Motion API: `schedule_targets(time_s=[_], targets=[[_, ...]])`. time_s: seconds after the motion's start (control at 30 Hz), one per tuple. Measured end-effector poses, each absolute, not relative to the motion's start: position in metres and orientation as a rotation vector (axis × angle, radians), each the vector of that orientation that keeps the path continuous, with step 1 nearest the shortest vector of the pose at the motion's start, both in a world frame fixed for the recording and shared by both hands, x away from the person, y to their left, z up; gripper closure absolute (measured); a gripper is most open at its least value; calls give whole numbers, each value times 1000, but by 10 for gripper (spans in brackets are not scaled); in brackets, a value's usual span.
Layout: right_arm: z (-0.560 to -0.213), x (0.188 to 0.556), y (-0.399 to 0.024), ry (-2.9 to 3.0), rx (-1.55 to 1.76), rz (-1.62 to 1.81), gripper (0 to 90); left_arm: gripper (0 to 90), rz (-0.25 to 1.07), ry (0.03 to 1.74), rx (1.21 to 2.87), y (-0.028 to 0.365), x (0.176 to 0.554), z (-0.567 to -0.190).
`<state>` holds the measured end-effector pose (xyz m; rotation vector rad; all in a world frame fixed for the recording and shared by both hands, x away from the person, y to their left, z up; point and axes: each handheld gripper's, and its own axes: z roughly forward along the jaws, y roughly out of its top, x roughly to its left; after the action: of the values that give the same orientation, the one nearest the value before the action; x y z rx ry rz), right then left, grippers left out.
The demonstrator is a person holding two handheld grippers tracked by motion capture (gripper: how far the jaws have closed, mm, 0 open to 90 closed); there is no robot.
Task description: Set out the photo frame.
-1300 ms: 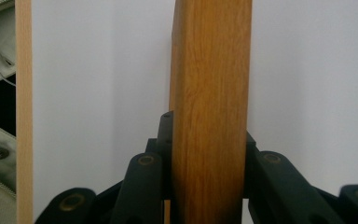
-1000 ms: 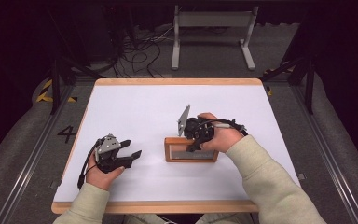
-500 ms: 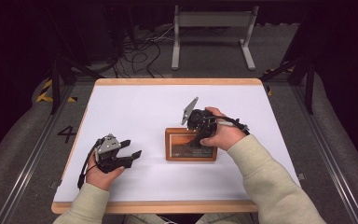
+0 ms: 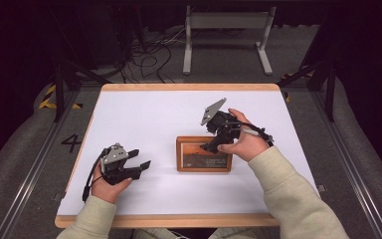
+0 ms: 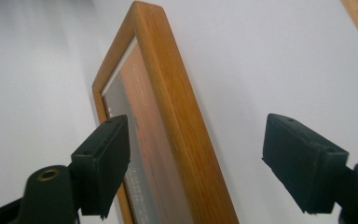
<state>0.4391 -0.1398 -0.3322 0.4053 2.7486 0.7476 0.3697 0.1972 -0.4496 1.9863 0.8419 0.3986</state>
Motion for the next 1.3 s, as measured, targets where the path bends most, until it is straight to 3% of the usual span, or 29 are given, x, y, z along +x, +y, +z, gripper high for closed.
schedule_targets(time_s=[0.2,0.5,1.0,1.3], targets=[[-322,423,-158,2701,470,882,327,367,398,835,1993,197,370,-450],[-313,401,-182,2640,542,1026,337,367,386,844,1983,196,368,-448],[-332,375,-270,2407,825,1194,174,360,373,846,1980,199,358,-443],[-349,370,-300,2327,917,1225,145,355,388,854,1960,209,351,-440]])
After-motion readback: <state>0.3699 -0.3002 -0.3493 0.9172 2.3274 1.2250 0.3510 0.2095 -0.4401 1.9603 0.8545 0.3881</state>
